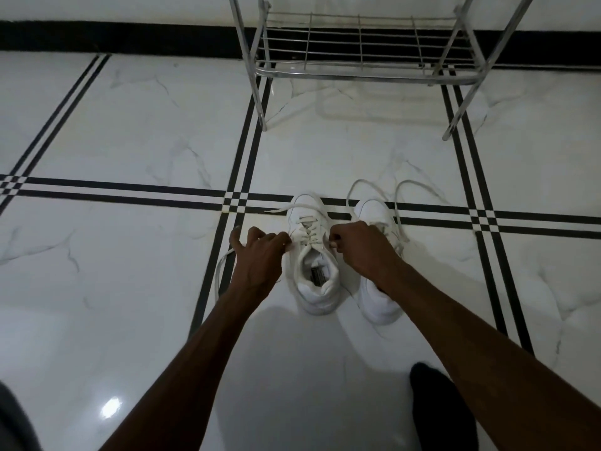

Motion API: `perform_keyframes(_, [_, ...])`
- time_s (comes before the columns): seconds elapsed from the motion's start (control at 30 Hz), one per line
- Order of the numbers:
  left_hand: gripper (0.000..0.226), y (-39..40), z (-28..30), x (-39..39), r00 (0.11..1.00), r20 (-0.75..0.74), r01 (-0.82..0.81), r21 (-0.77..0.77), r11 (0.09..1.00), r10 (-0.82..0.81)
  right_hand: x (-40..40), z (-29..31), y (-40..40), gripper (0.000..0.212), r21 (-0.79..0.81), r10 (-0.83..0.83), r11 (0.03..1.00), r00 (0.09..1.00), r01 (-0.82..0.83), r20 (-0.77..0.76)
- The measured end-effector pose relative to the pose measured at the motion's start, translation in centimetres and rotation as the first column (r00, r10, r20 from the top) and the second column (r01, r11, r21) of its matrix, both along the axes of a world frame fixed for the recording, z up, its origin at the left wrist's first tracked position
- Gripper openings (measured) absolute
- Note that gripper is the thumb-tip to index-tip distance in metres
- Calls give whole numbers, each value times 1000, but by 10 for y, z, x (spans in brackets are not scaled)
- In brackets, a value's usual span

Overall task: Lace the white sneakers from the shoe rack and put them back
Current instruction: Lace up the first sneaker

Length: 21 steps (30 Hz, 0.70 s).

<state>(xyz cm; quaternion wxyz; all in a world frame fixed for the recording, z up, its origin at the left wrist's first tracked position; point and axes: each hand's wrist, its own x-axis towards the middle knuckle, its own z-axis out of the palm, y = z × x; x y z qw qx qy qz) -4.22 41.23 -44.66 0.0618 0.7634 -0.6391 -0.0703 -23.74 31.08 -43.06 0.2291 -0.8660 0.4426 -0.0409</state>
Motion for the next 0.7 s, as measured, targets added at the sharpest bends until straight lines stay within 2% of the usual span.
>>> perform_keyframes(0.13, [35, 4, -2, 3, 999, 42, -8, -83, 997, 11, -1, -10, 0, 19, -3, -7, 1000, 1000, 7, 14])
perform_keyframes(0.2, [34, 4, -2, 7, 998, 10, -55, -97, 994, 57, -4, -14, 1, 19, -28, 4, 1000, 1000, -4, 10])
perform_keyframes(0.3, [30, 4, -3, 6, 987, -101, -127, -50, 991, 121, -2, -14, 7, 17, -86, 11, 996, 1000, -12, -9])
perform_keyframes(0.37, [26, 4, -4, 4, 950, -255, -183, 15, 983, 180, 1, -17, 6, 16, -88, 0, 996, 999, -4, -48])
perform_keyframes(0.47, [23, 1, 4, 10, 767, -603, -187, 114, 976, 217, -4, -19, 0, 19, 53, 70, 996, 997, -68, -37])
perform_keyframes(0.53, [30, 0, 14, 17, 640, -733, -194, 136, 972, 230, -10, -12, -8, 11, 141, 90, 986, 996, -89, 4])
perform_keyframes(0.57, [34, -1, 18, 20, 561, -790, -209, 153, 966, 246, -12, -4, -12, 11, 220, 29, 975, 998, -41, 59])
perform_keyframes(0.63, [39, -6, 24, 21, 341, -905, -221, 185, 958, 253, -9, 11, -20, 17, 401, -145, 914, 972, 60, 185])
perform_keyframes(0.7, [43, -15, 29, 16, 135, -962, -215, 206, 955, 238, 1, 22, -26, 19, 591, -329, 803, 884, 77, 333])
